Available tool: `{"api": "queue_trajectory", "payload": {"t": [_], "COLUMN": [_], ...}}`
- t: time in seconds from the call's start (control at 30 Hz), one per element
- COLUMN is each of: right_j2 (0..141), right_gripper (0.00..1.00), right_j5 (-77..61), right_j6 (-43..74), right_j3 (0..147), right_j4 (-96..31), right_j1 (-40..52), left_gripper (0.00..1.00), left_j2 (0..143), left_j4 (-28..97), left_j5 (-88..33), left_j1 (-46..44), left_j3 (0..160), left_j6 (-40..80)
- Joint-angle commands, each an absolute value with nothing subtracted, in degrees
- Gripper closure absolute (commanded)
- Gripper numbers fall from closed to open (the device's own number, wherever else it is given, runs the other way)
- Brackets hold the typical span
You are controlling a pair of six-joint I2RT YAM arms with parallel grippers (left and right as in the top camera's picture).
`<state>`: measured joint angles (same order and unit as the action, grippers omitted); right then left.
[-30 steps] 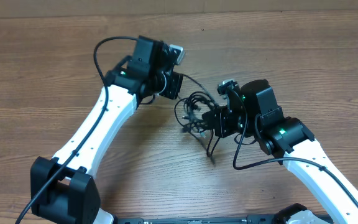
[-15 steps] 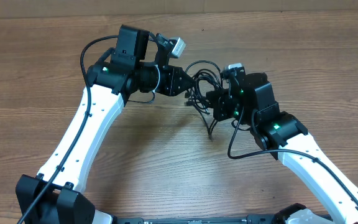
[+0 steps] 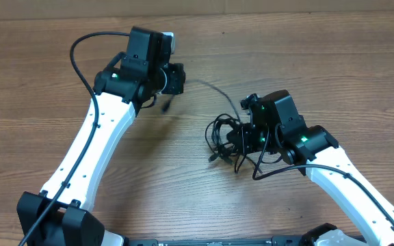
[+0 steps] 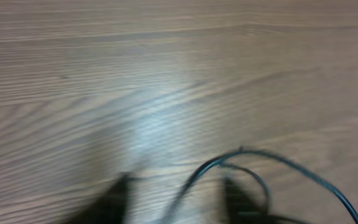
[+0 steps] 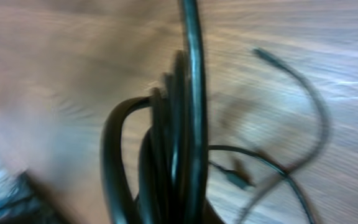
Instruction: Untangle cables
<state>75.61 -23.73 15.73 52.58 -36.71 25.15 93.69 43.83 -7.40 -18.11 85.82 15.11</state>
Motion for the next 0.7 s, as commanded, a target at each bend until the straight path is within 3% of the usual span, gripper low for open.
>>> {"api": "queue_trajectory", "payload": {"t": [0.0, 0.23, 0.4, 0.57, 0.67], "right_j2": [75.46, 75.46, 75.46, 75.46, 75.46], "right_gripper": [0.87, 0.8, 0.81, 0.81, 0.76], "right_j5": [-35.66, -40.4, -40.05, -26.48, -20.18], "right_j6": [16.14, 16.73, 18.48, 18.44, 18.44], "right_j3": [52.53, 52.53, 52.53, 52.53, 52.53], "right_j4": [-36.62, -33.41, -29.45, -31.05, -34.22], "right_j1": [25.02, 25.02, 25.02, 25.02, 25.02], "left_gripper": [0.0, 0.0, 0.0, 0.0, 0.0], "left_j2": [95.55, 96.38, 96.38, 96.4, 96.4], "left_j4": [45.34, 48.93, 50.74, 53.12, 58.59], "left_j5": [-5.45, -20.05, -21.65, -21.02, -20.43], "left_j1": [-17.65, -17.65, -17.63, -17.63, -17.63], "left_j3": [87.0, 87.0, 87.0, 86.98, 86.98], "left_j6": [16.8, 16.73, 16.73, 16.75, 18.37]}}
